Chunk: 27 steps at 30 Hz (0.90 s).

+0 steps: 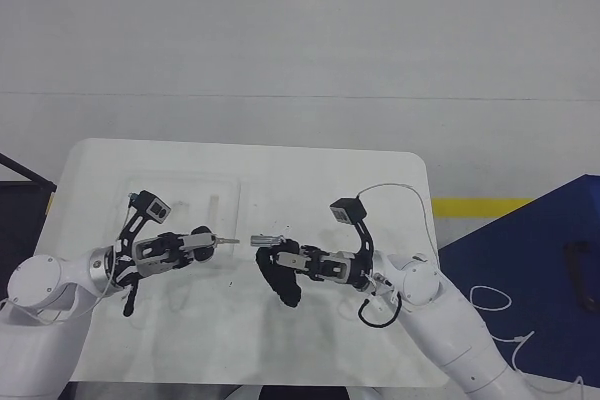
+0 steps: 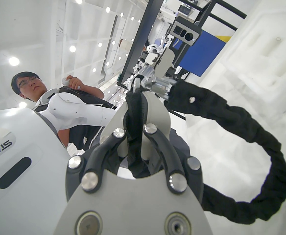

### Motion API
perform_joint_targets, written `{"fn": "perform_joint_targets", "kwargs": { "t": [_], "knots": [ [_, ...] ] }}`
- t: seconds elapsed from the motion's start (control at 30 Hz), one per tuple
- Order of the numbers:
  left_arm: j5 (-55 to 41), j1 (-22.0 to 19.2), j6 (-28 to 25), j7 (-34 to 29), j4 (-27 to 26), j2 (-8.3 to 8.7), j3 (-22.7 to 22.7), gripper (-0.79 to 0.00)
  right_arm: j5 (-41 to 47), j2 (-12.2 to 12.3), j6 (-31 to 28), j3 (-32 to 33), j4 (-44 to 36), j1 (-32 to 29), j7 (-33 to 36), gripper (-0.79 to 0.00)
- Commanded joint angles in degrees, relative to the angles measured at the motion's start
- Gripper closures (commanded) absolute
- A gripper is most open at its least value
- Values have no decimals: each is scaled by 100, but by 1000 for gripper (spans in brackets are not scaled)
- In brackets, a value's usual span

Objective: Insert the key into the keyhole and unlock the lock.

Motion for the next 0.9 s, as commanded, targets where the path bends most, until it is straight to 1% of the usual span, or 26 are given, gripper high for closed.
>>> {"fn": "perform_joint_targets", "kwargs": {
  "t": [0.0,0.23,0.87],
  "knots": [
    [40,-24,-2,30,7,-4,59,0,-22,-5,2,-8,-10,5,-8,0],
    [33,-104,-26,70,28,-19,216,0,-92,-10,-38,-12,-4,-16,5,0],
    [20,-121,-39,94,24,-29,326,0,-229,-1,-75,43,-46,-49,46,0]
  ]
}}
